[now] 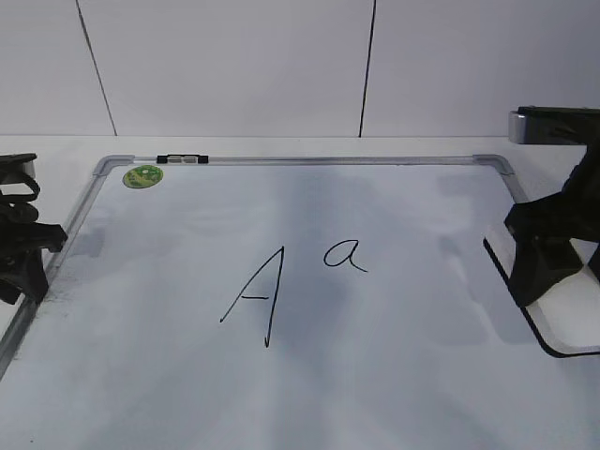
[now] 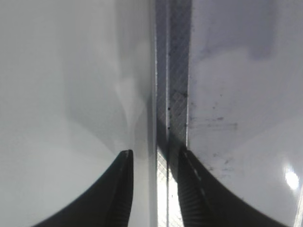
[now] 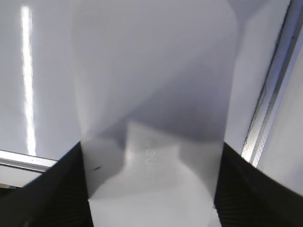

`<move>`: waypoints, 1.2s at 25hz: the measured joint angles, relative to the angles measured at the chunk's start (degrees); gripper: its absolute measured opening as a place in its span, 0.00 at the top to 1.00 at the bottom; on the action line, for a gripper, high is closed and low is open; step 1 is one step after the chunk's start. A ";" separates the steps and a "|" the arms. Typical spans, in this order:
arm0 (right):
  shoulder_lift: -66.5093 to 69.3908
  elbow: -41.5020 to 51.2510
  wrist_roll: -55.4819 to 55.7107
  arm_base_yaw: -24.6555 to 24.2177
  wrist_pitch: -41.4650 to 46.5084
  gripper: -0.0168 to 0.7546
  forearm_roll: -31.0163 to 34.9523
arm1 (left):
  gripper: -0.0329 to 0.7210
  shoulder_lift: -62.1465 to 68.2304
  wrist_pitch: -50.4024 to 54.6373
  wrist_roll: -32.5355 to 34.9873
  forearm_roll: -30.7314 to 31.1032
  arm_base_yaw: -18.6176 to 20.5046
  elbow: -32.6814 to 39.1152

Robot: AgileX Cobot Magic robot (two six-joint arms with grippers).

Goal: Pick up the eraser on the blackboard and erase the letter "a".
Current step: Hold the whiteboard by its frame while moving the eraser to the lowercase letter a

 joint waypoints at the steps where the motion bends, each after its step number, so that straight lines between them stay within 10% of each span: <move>1: 0.00 0.00 0.00 0.00 0.00 0.25 0.00 | 0.65 0.00 -0.04 0.00 0.00 0.00 0.00; 16: 0.00 0.00 0.00 0.00 0.00 0.25 0.00 | 0.92 0.00 -0.83 -0.55 -0.31 0.00 -0.09; 30: 0.12 -1.05 0.00 0.57 0.05 0.25 0.10 | 0.94 0.00 -0.83 -0.78 -0.31 0.00 -0.09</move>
